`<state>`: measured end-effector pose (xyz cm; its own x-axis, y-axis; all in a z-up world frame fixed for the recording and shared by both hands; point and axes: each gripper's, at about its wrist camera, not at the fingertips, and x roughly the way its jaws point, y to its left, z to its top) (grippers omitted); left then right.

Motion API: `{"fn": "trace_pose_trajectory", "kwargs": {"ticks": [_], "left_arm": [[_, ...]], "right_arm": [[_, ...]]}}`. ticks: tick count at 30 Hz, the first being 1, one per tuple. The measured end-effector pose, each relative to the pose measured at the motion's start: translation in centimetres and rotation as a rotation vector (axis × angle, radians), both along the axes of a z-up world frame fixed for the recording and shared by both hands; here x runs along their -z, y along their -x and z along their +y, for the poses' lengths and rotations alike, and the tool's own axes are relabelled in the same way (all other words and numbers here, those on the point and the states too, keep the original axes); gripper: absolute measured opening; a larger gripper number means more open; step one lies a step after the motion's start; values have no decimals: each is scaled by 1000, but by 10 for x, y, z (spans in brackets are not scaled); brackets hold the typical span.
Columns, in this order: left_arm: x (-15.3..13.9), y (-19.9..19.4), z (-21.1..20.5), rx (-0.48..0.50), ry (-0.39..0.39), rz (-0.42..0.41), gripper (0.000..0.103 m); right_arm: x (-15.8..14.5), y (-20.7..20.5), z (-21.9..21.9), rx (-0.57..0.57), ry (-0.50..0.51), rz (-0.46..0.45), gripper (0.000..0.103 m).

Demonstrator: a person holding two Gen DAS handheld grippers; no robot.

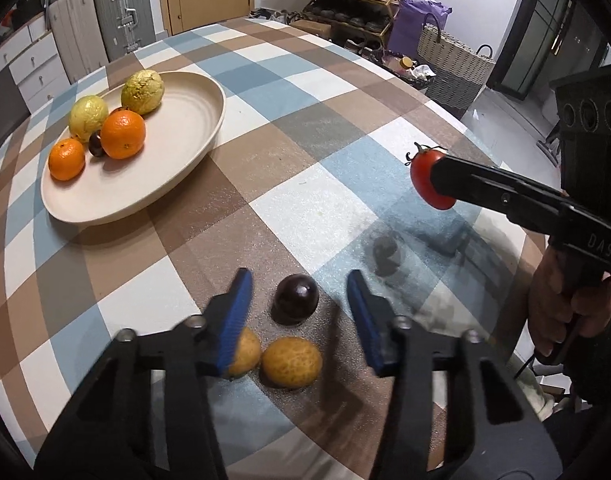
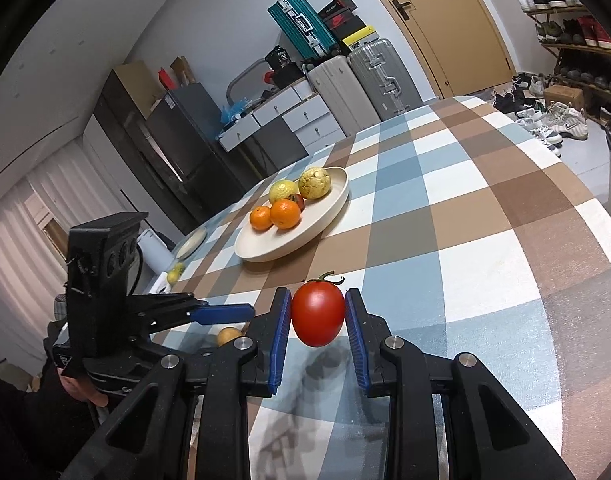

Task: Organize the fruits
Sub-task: 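Grasp the second red tomato with the right tool while the left tool grasps the second plum, then carry the tomato and plum onto the white plate and open both tools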

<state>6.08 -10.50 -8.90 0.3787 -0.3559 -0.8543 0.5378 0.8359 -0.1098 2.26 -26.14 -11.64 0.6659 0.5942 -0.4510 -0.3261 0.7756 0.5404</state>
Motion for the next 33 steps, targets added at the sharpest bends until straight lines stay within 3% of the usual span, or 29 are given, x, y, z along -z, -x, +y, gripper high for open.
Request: {"fn": "trace_pose_trajectory", "kwargs": {"ticks": [5, 9, 21, 29, 33], "left_arm": [[1, -2, 1, 19, -5, 10, 20], [0, -8, 10, -18, 48, 38, 20], [-25, -2, 18, -23, 87, -43, 20], [-34, -12, 48, -96, 177, -52, 20], [-40, -22, 72, -194, 204, -97, 20]], "right_arm": [[0, 1, -3, -1, -19, 1, 28], [0, 2, -2, -2, -19, -4, 28], [-5, 2, 5, -11, 14, -6, 28], [-10, -8, 22, -55, 36, 3, 28], [-16, -20, 35, -89, 53, -2, 28]]}}
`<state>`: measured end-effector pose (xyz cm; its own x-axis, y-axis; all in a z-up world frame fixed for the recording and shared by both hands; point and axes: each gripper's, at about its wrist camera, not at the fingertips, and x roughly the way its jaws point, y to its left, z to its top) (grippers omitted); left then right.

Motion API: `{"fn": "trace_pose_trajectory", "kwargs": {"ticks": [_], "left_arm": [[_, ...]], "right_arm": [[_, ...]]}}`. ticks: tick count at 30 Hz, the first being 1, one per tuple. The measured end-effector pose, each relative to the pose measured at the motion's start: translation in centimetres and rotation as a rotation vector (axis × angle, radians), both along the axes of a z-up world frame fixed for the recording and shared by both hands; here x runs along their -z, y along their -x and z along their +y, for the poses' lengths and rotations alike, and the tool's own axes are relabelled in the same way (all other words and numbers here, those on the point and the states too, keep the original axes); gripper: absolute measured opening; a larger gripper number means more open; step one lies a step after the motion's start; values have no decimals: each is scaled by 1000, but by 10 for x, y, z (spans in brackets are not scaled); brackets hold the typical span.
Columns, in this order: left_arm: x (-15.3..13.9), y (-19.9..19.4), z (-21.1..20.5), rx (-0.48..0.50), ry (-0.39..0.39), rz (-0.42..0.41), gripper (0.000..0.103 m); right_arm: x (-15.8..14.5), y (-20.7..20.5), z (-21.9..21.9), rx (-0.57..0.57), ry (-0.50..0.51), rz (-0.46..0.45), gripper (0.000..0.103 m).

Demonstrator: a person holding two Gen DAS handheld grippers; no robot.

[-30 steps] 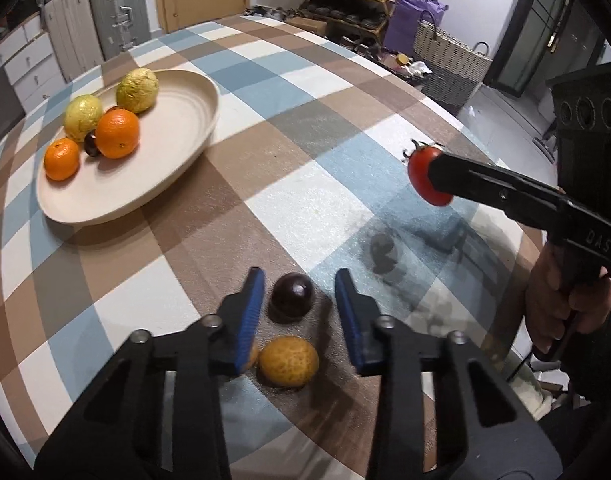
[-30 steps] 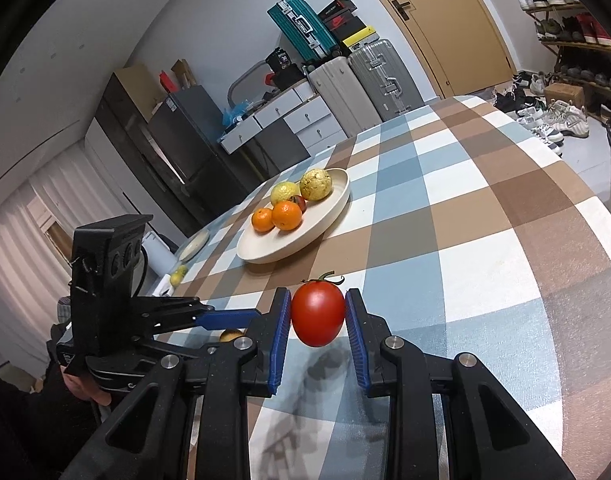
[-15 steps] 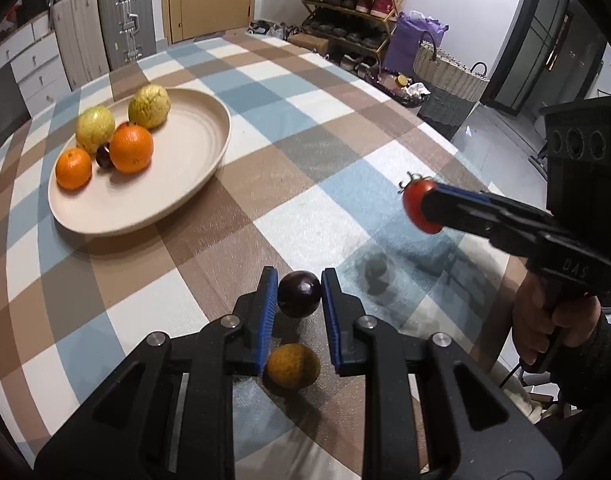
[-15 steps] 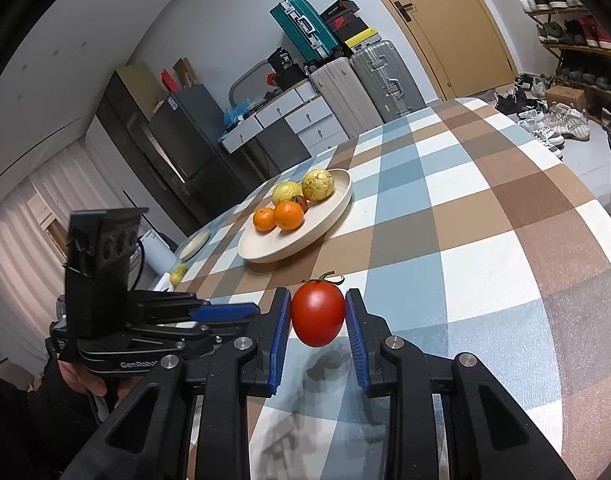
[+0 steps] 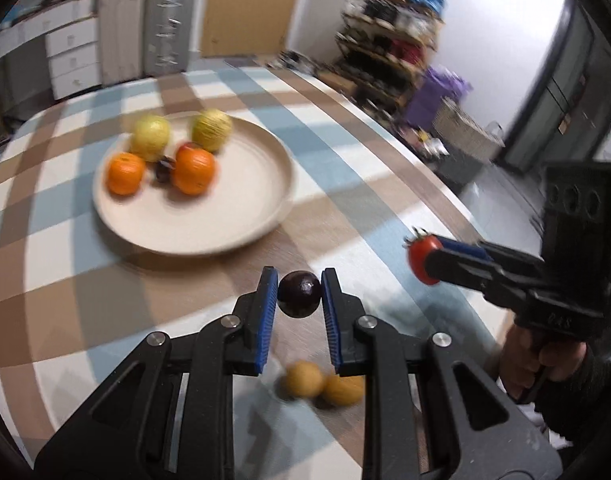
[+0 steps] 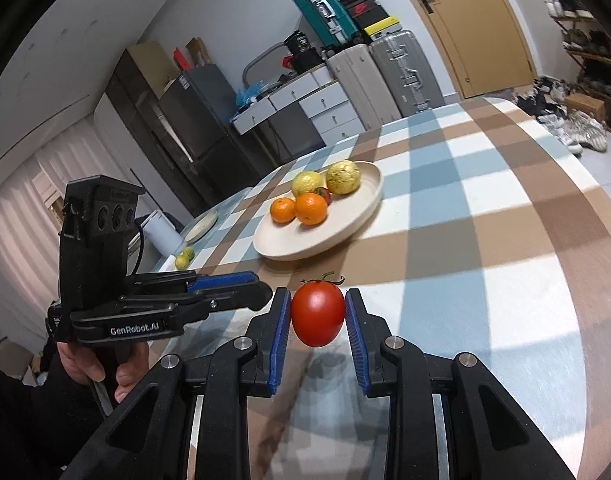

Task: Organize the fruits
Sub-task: 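Carry the tomato and plum onto the white plate and open both tools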

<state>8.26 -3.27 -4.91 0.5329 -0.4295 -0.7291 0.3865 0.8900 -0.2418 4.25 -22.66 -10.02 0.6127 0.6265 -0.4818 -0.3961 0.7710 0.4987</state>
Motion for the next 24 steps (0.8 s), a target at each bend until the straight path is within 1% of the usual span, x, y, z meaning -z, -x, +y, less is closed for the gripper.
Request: {"fn": "trace_pose_trajectory", "kwargs": {"ticks": [3, 7, 12, 14, 18, 20, 24], "left_arm": [[-5, -10, 23, -79, 25, -28, 20], [-4, -27, 48, -147, 33, -34, 20], [-1, -47, 75, -229, 55, -54, 20], [2, -56, 83, -242, 68, -49, 20], [8, -73, 88, -240, 65, -44, 20], [11, -80, 89, -237, 61, -48, 20], [16, -92, 93, -227, 78, -46, 20]], "right_arm": [[-10, -12, 11, -24, 35, -32, 28], [-24, -35, 21, -39, 34, -56, 28], [-34, -73, 44, -94, 23, -41, 28], [-36, -87, 56, -117, 34, -32, 28], [-40, -114, 81, -166, 48, -28, 28], [-39, -128, 92, -193, 41, -10, 28], [-32, -156, 116, -224, 63, 29, 28]]}}
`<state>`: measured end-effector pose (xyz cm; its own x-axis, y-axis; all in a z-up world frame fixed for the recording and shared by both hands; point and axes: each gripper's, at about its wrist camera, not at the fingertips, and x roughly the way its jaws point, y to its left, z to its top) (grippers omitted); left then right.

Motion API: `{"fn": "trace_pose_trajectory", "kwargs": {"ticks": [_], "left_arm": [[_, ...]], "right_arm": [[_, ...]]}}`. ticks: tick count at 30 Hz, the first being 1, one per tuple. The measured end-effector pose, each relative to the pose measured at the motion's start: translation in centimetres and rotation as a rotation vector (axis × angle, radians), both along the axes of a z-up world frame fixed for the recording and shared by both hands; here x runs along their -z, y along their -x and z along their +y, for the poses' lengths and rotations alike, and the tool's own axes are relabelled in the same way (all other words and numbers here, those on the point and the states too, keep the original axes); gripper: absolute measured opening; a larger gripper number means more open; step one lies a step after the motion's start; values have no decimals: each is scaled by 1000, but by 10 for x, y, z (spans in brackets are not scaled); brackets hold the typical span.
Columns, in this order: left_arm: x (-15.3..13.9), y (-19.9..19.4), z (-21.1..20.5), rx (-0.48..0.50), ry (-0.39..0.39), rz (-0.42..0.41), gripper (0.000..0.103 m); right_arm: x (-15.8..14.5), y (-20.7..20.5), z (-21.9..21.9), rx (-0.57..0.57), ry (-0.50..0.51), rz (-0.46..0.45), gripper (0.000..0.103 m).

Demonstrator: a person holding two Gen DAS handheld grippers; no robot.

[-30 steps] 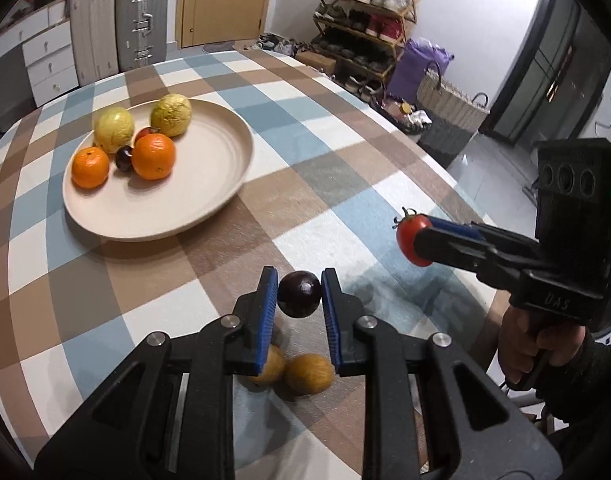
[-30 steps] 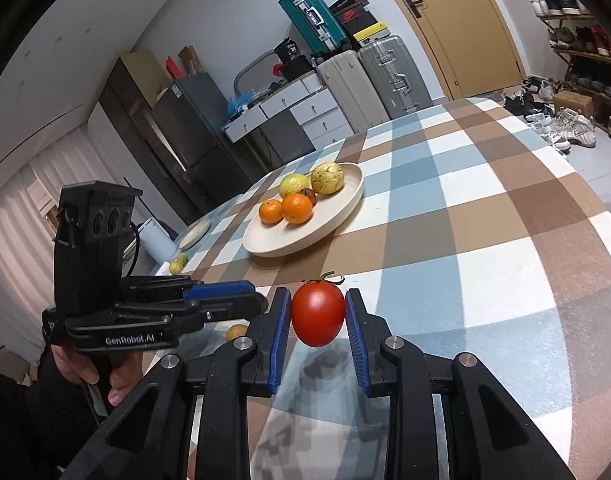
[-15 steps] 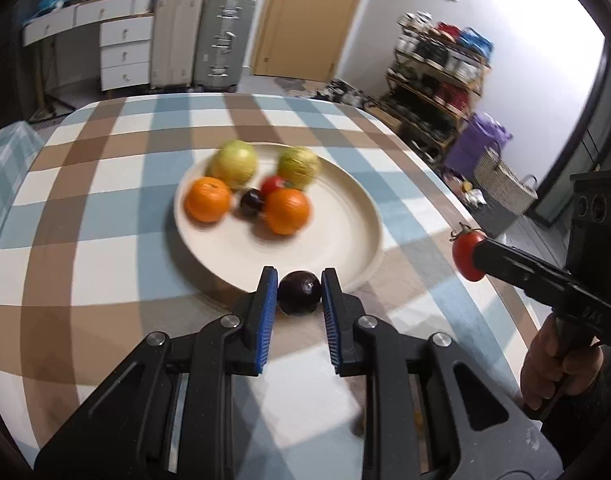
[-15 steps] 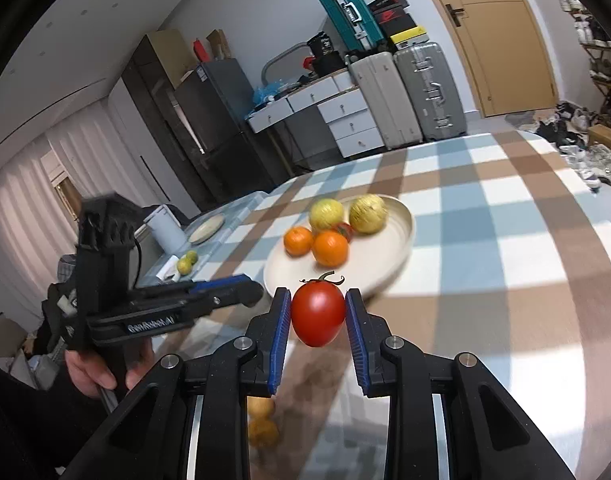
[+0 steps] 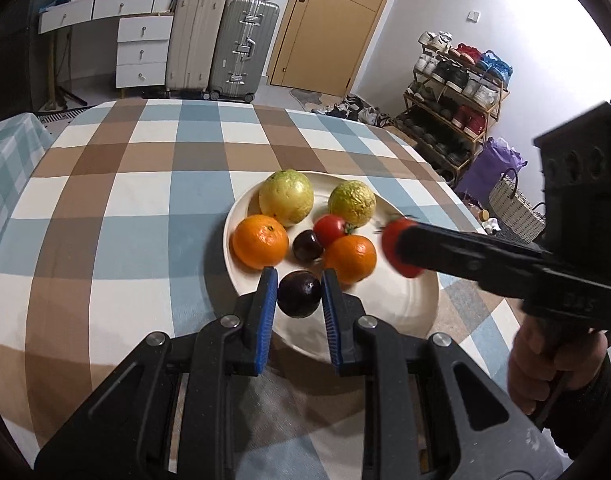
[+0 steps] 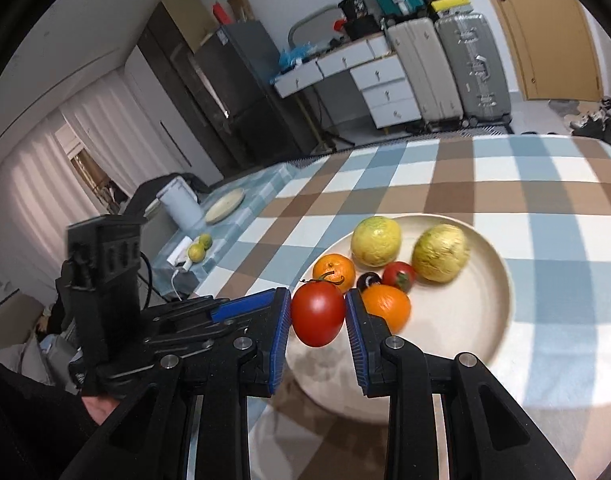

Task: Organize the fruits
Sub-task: 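Carry the tomato and plum onto the white plate and open both tools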

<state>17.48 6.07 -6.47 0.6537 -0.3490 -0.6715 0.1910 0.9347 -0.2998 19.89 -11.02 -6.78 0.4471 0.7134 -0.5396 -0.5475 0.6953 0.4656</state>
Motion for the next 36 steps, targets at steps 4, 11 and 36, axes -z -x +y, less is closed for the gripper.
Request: {"fn": "trace_pose_trajectory", "kwargs": {"ticks": [4, 11, 36], "left_arm": [[6, -8, 0, 23, -7, 7, 20], [15, -14, 1, 34, 4, 19, 20], [4, -3, 5, -9, 12, -14, 56]], "right_arm": [[8, -20, 16, -18, 23, 39, 28], [18, -41, 30, -31, 52, 103, 28], [15, -37, 28, 9, 46, 71, 48]]}}
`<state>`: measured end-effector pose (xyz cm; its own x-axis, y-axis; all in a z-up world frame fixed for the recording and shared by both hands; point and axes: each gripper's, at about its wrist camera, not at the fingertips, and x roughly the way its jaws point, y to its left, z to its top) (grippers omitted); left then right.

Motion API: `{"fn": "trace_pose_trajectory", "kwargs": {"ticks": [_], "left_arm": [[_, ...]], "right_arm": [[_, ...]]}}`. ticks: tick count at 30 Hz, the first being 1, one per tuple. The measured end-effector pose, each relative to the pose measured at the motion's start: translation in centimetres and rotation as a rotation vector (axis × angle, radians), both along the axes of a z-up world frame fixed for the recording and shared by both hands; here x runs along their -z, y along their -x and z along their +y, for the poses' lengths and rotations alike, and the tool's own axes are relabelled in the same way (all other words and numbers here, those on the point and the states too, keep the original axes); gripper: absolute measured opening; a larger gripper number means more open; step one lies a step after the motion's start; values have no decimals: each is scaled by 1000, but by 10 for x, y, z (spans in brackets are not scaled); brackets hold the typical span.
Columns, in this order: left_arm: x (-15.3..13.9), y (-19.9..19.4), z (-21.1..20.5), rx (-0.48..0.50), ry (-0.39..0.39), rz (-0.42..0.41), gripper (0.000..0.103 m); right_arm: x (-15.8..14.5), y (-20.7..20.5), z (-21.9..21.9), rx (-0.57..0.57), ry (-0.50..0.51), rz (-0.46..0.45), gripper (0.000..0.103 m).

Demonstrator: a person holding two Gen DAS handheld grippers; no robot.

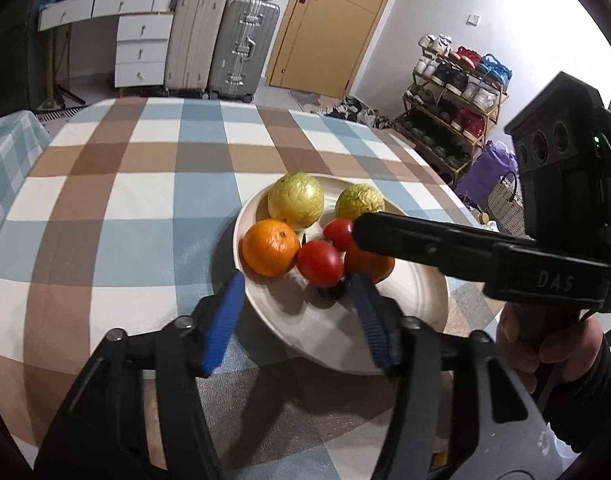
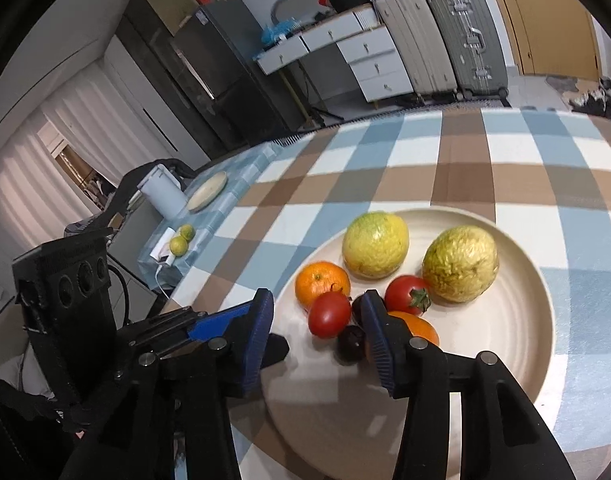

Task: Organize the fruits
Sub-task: 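Withdraw both tools from the plate toward the two brown round fruits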

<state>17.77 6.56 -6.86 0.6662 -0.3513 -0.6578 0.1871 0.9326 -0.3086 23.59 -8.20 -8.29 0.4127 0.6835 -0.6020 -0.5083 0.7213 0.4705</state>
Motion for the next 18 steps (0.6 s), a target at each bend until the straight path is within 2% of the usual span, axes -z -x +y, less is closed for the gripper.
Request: {"fn": "trace_pose_trajectory", "kwargs": {"ticks": [5, 12, 14, 16, 18], "left_arm": [[-18, 14, -4, 0, -27, -25, 61], [-44, 45, -15, -9, -73, -77, 72], [-51, 58, -19, -15, -85, -89, 74], [-57, 69, -24, -25, -98, -99, 83], [-63, 83, -30, -40, -114, -108, 84]], "right_arm": [[-20, 15, -13, 36, 18, -66, 49], [-50, 48, -38, 76, -7, -132, 52], [-58, 61, -46, 88, -19, -148, 61], [-65, 76, -54, 101, -35, -170, 75], [-71, 92, -62, 113, -48, -194, 79]]}}
